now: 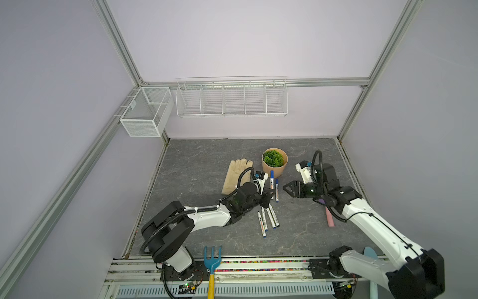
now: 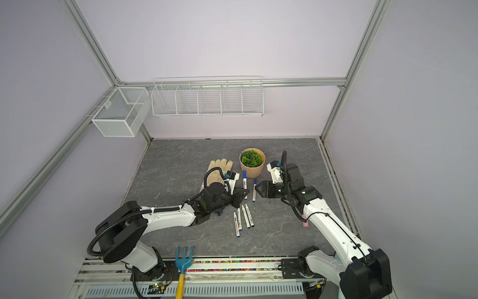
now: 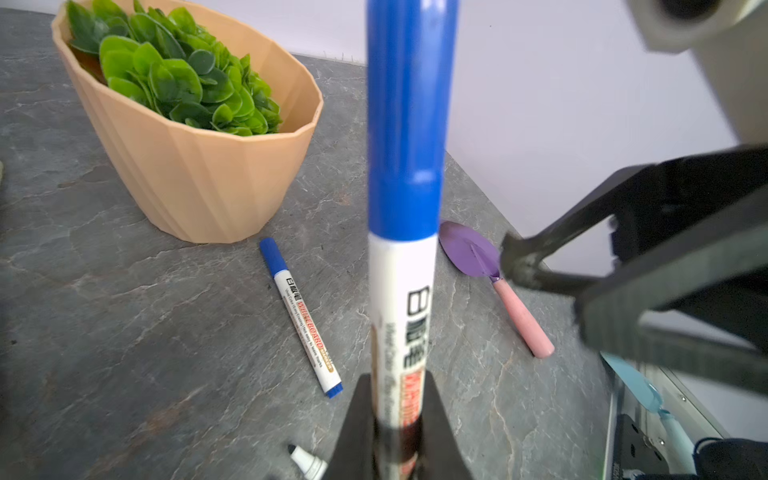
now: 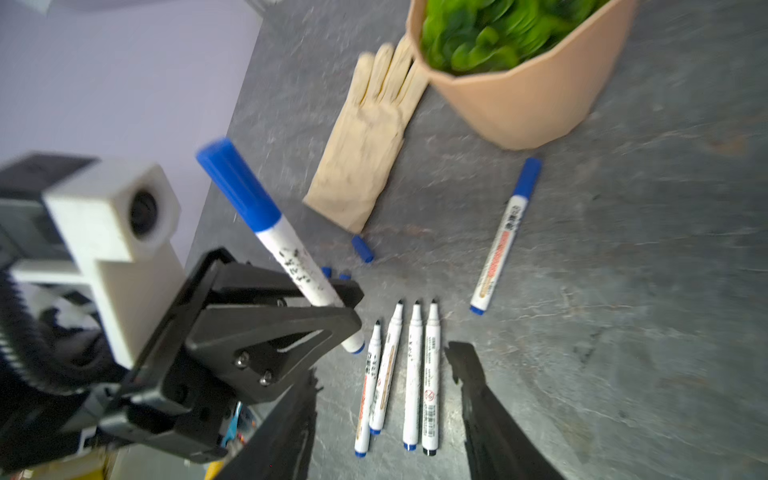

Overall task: Insert the pens into the pen caps
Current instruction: 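Lower the capped marker to the table with left gripper while right gripper withdraws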

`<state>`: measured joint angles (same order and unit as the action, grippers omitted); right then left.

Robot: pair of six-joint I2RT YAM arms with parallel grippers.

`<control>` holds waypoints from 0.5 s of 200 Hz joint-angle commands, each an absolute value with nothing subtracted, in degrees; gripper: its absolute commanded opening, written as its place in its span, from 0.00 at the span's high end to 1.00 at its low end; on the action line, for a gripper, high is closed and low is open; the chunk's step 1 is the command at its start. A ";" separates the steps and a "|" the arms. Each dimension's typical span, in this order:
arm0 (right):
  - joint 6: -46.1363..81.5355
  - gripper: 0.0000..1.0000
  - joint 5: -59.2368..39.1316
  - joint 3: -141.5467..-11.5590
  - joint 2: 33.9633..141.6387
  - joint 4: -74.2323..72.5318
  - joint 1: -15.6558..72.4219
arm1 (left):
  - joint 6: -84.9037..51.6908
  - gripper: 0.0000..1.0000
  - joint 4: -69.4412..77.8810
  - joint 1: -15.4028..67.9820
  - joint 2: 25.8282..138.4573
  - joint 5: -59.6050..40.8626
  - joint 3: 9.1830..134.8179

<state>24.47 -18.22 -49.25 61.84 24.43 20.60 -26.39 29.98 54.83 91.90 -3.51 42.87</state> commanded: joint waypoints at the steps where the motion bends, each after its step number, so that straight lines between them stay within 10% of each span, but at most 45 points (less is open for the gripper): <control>1: 26.82 0.42 -8.75 -49.91 58.80 26.65 17.29 | -29.14 1.00 30.14 55.02 93.55 0.69 44.36; 100: 26.92 0.43 6.37 -50.01 57.08 34.31 9.49 | -29.17 1.00 10.49 55.04 97.99 14.93 53.42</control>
<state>25.69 4.99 -49.50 56.69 32.97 9.67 -28.42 14.76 54.87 95.83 11.75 52.01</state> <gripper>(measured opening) 0.566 0.111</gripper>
